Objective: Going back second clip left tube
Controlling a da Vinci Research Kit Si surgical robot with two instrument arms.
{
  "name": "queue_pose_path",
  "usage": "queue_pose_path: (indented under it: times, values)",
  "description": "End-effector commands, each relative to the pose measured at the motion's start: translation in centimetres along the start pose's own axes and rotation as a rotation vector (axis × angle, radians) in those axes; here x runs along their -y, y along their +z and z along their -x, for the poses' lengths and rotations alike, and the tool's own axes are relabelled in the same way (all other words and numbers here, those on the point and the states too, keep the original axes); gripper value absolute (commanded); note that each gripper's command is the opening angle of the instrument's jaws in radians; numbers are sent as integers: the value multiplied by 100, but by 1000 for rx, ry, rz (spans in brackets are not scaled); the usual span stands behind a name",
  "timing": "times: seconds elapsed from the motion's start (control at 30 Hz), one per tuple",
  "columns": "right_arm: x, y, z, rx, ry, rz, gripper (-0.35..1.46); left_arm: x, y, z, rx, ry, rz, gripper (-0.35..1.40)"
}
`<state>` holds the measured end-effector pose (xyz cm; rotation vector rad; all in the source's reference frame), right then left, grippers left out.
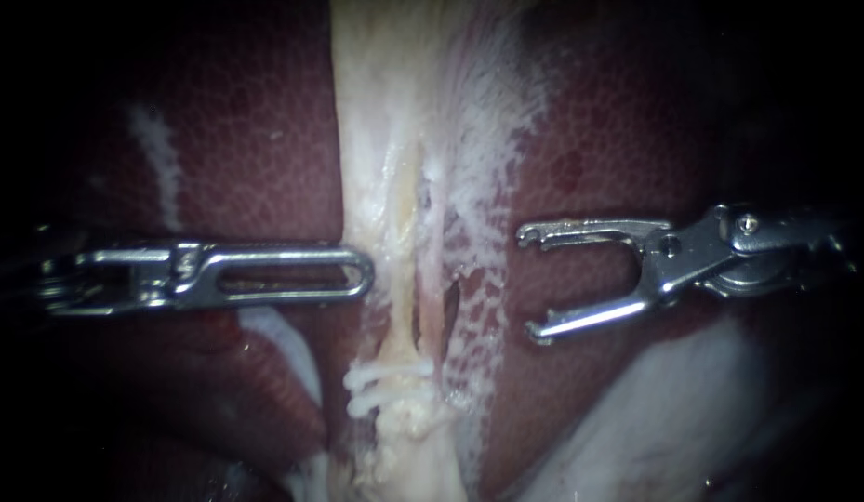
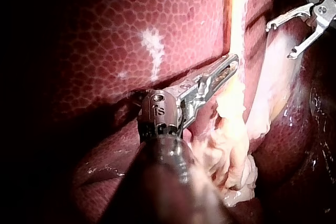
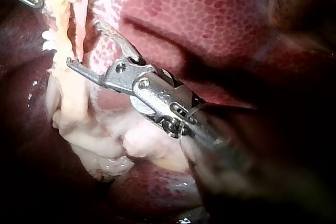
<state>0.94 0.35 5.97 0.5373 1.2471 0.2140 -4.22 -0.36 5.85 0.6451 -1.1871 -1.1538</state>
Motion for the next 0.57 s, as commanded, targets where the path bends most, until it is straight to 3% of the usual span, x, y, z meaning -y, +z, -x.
queue_pose_path:
  times: [0.03, 0.57]
  values:
    - [0, 0, 0, 0, 0, 0, 60, 0, 1, -1, 0, 1, 1, -35]
    - [1, -3, 1, 0, 0, -1, 60, 1, 3, -3, -6, -4, -3, -35]
